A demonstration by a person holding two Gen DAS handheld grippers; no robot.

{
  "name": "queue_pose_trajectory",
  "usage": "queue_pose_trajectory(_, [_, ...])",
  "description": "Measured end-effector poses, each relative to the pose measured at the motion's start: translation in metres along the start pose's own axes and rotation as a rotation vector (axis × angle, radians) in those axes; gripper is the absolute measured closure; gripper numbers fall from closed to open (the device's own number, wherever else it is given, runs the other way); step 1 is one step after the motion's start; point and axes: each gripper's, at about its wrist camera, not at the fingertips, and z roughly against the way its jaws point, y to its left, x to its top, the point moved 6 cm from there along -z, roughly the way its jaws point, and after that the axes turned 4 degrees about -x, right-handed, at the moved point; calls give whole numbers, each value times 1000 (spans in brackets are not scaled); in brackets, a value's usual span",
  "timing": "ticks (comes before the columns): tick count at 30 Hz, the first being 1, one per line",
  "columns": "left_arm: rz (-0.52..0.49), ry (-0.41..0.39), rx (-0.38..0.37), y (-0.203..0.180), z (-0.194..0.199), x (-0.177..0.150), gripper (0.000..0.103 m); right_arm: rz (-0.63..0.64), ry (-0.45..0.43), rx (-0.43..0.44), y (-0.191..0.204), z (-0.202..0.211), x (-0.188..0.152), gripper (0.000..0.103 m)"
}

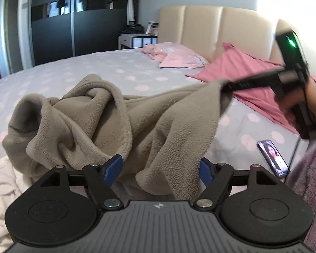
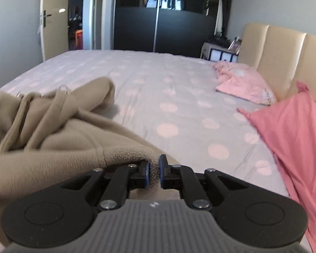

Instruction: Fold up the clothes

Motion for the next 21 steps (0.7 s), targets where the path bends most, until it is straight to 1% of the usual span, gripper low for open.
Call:
queue_pose_trajectory(3, [47, -2, 10, 9, 2, 1, 28, 15, 8, 24, -4, 11, -7, 83])
queue_pose_trajectory(4, [57, 1, 9, 11, 6, 0, 28, 10, 4, 29, -8, 14, -6, 79])
queue_pose_trajectory(8, [74, 28, -13, 14, 11, 8, 28, -13, -41, 74, -13, 37, -8, 75])
queue_pose_trajectory(9, [71, 32, -21, 12, 13, 8, 28, -10, -60, 86, -11, 43, -6, 74])
queue_pose_trajectory(11, [68, 44, -36, 10, 18, 10, 28, -7, -92, 112, -7, 54, 0, 68])
queue_pose_trajectory(12, [67, 51, -43, 9, 21, 11, 28, -6, -104, 132, -3, 58, 4, 67])
queue_pose_trajectory(14, [62, 62, -41, 10, 26, 13, 28, -1, -102, 186, 9, 59, 12, 65])
queue_pose_trajectory(17, [25, 76, 10, 20, 32, 20, 28, 27, -77, 269, 32, 50, 27, 61])
queue_pose_trajectory(18, [5, 89, 38, 26, 32, 23, 28, 40, -67, 293, 40, 46, 32, 59])
queue_pose_trajectory(20, [-35, 119, 115, 41, 31, 28, 28, 76, -49, 337, 61, 36, 40, 52])
queue_pose_trajectory(21, [-59, 129, 152, 50, 31, 31, 28, 94, -41, 359, 71, 31, 44, 50])
